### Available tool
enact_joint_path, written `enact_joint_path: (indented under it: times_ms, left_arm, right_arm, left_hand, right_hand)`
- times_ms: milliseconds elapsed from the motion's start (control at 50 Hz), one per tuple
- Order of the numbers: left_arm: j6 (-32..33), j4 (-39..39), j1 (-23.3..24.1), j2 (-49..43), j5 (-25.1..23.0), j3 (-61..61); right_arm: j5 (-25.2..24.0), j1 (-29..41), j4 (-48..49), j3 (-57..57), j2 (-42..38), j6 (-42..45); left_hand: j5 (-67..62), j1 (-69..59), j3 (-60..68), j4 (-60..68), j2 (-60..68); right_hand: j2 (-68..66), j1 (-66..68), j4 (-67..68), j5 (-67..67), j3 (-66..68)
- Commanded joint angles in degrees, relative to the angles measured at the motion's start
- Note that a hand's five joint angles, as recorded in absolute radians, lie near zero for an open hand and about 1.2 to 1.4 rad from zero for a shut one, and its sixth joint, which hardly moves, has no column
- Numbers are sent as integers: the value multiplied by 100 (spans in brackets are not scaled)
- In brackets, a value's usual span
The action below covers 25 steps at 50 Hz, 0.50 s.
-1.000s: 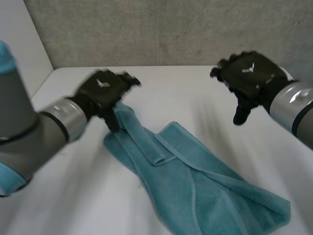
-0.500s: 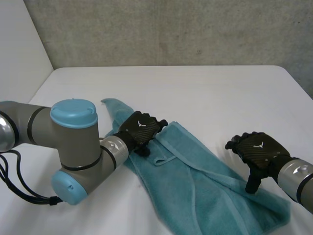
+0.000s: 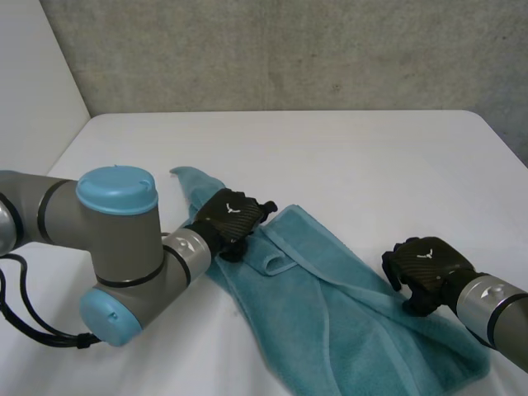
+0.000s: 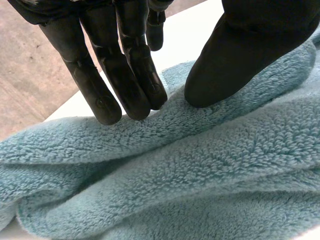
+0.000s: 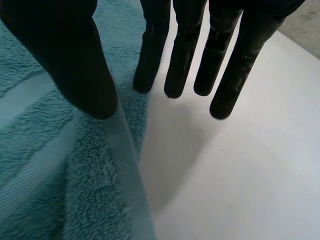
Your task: Fold the laundry
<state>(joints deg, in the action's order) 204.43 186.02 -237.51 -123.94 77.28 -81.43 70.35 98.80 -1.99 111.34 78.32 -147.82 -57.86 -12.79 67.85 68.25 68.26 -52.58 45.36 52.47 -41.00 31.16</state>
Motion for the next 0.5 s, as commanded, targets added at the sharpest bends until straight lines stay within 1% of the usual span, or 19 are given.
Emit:
enact_joint_path:
  times_ms: [20,140,180,240,280,320,340,360,400,420,480,500]
  left_arm:
    - [0,-4,-234,326,129,-92]
    - [-17,-4,-506,1064,499,-128]
    - [-35,-4,-559,1222,534,-128]
    - [-52,48,-691,1486,525,-198]
    - [-61,49,-858,1644,473,-294]
    - [-61,49,-946,1671,429,-373]
    - [-61,49,-911,1680,359,-487]
    - [-61,49,-894,1680,297,-558]
    - [-61,57,-841,1662,87,-698]
    - [-61,57,-745,1662,-193,-769]
    - [-61,49,-648,1575,-607,-857]
    - [-44,49,-578,1409,-800,-883]
  right_arm:
    - [102,-36,190,-60,-176,-63]
    - [286,-54,172,-192,-115,-80]
    - [462,-63,155,-349,-63,-98]
    - [576,-63,137,-429,8,-124]
    - [603,-54,137,-456,34,-194]
    - [621,-45,120,-429,43,-265]
    - [621,-28,94,-377,78,-326]
    - [621,-28,93,-376,78,-326]
    - [568,7,32,-298,218,-414]
    - [533,16,23,-236,332,-475]
    - [498,8,93,-105,516,-563]
    - [489,16,102,-78,544,-581]
  left_hand:
    - [-1214,-6721,1215,1175,1174]
    - [-1214,-6721,1215,1175,1174]
    - [-1214,-6721,1215,1175,1174]
    - [-1214,-6721,1215,1175,1174]
    - [-1214,-6721,1215,1175,1174]
    - [-1214,-6721,1215,1175,1174]
    - [-1214,-6721,1215,1175,1174]
    - [-950,-6457,951,910,909]
    - [1514,-3994,-1513,-1553,-1554]
    - [3074,-2433,-3073,-3114,-3115]
    - [3375,-2132,-3375,-3415,-3416]
    - [3476,-2032,-3475,-3515,-3516]
  right_hand:
    - [-2742,3464,2753,-2900,4884]
    - [-2742,3464,2753,-2900,4884]
    - [-2742,3464,2753,-2900,4884]
    - [-2742,3464,2753,-2900,4884]
    - [-2648,3370,2659,-2806,4790]
    - [-203,925,214,-361,2345]
    - [1158,-436,-1147,999,984]
    - [1172,-449,-1160,1013,971]
    - [1540,-818,-1529,1382,602]
    - [1625,-903,-1614,1467,517]
    - [1710,-987,-1698,1551,433]
    - [1710,-988,-1699,1551,432]
